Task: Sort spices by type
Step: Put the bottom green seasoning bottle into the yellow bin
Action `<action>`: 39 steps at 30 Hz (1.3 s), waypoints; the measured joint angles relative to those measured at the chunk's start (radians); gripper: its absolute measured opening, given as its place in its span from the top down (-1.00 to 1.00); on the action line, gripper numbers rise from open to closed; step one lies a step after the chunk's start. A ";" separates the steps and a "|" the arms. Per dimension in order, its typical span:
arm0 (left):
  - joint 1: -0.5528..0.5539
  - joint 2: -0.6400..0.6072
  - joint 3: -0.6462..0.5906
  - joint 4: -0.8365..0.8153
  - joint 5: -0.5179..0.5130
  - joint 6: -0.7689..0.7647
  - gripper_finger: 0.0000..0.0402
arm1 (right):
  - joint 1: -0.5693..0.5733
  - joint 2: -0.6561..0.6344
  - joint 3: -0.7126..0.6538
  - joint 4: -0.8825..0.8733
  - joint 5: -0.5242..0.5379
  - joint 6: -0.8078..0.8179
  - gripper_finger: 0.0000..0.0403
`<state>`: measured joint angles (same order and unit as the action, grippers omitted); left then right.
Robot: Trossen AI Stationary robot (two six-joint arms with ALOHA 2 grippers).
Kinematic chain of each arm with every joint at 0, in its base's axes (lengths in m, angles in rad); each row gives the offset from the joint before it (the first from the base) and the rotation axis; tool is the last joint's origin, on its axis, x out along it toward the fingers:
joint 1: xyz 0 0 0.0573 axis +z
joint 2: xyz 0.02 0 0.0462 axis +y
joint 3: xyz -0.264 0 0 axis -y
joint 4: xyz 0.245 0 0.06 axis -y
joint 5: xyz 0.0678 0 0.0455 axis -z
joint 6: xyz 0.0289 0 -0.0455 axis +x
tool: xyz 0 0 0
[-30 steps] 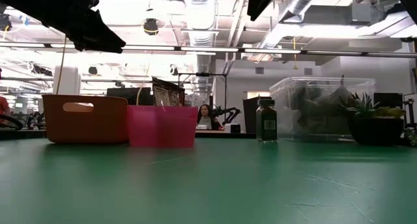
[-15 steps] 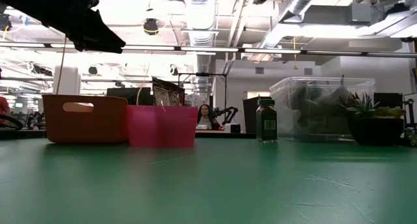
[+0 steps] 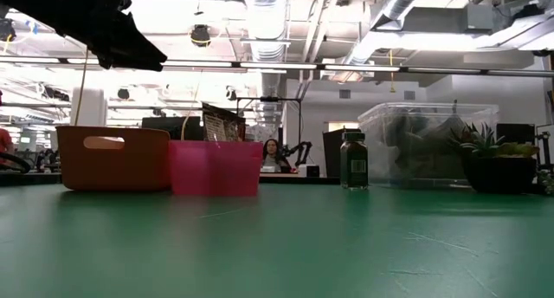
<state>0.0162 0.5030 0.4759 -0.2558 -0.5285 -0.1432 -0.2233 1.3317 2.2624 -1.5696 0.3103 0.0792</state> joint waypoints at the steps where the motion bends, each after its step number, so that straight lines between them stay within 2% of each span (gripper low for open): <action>1: 0.000 0.000 0.000 0.000 0.000 0.000 -0.06 | 0.003 -0.023 -0.037 -0.002 0.000 0.001 -0.47; 6: 0.000 0.000 0.000 0.000 0.000 -0.005 -0.06 | 0.007 -0.132 -0.256 0.024 0.042 0.037 -0.47; 14: 0.000 0.000 0.000 0.000 0.000 -0.011 -0.06 | 0.032 -0.322 -0.585 0.261 0.065 0.046 -0.47; 22: 0.000 0.000 0.000 0.000 0.000 -0.011 -0.06 | 0.068 -0.499 -0.827 0.395 0.048 0.154 -0.47; 32: 0.000 0.001 0.000 0.000 0.000 -0.018 -0.06 | 0.124 -0.661 -1.091 0.522 0.032 0.238 -0.47; 39: 0.000 0.001 0.000 0.000 0.000 -0.021 -0.06 | 0.146 -0.712 -1.264 0.613 0.029 0.266 -0.47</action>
<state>0.0163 0.5037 0.4759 -0.2558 -0.5289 -0.1644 -0.0773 0.6201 0.9982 -0.9562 0.3397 0.3455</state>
